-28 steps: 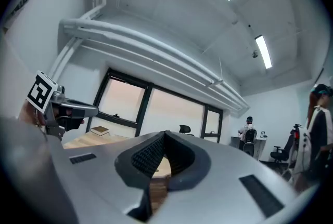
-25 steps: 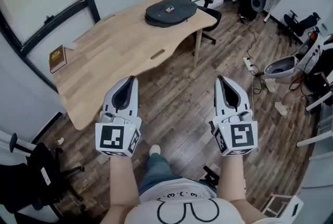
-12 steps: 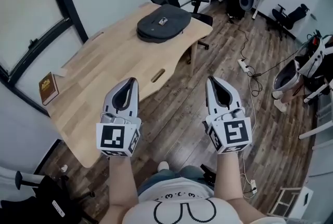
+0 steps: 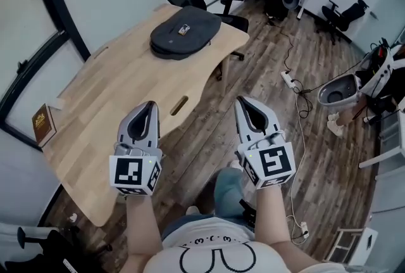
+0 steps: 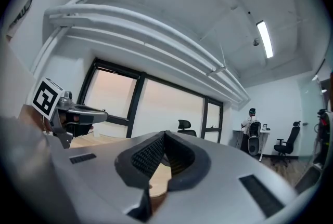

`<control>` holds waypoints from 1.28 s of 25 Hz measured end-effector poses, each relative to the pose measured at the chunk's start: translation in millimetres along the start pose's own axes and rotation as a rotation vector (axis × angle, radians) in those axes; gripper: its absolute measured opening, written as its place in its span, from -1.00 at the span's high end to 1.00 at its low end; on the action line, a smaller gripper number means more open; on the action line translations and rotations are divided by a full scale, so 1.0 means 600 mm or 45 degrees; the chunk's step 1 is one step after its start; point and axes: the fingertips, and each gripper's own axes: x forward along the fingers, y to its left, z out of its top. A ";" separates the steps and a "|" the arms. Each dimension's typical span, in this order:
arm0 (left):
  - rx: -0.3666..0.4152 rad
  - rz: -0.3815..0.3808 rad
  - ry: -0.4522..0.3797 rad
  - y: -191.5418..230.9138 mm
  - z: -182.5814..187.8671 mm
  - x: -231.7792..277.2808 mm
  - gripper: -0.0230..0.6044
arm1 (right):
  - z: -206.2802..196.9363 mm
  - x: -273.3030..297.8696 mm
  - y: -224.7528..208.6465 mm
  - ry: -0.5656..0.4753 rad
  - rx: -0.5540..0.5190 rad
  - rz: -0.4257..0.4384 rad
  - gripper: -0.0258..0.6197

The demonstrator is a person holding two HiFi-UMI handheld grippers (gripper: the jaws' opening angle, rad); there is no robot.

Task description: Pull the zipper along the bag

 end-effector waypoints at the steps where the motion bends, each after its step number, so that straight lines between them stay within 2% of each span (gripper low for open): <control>1: 0.004 0.005 0.006 -0.003 -0.007 0.019 0.87 | -0.006 0.012 -0.016 -0.006 0.000 0.006 0.76; 5: -0.001 0.031 0.028 -0.023 -0.030 0.117 0.87 | -0.036 0.069 -0.097 -0.003 -0.001 0.039 0.76; 9: 0.056 0.045 0.051 -0.065 -0.038 0.241 0.87 | -0.061 0.142 -0.200 0.004 0.051 0.110 0.76; 14: 0.030 0.146 0.076 -0.092 -0.052 0.382 0.87 | -0.075 0.238 -0.313 0.017 0.021 0.246 0.76; 18: -0.034 0.267 0.080 -0.103 -0.063 0.454 0.87 | -0.091 0.291 -0.387 0.035 -0.009 0.333 0.76; 23: -0.062 0.353 0.133 -0.118 -0.093 0.518 0.87 | -0.123 0.341 -0.448 0.055 0.029 0.397 0.76; 32: -0.128 0.368 0.223 -0.113 -0.169 0.643 0.87 | -0.200 0.425 -0.529 0.125 0.076 0.416 0.76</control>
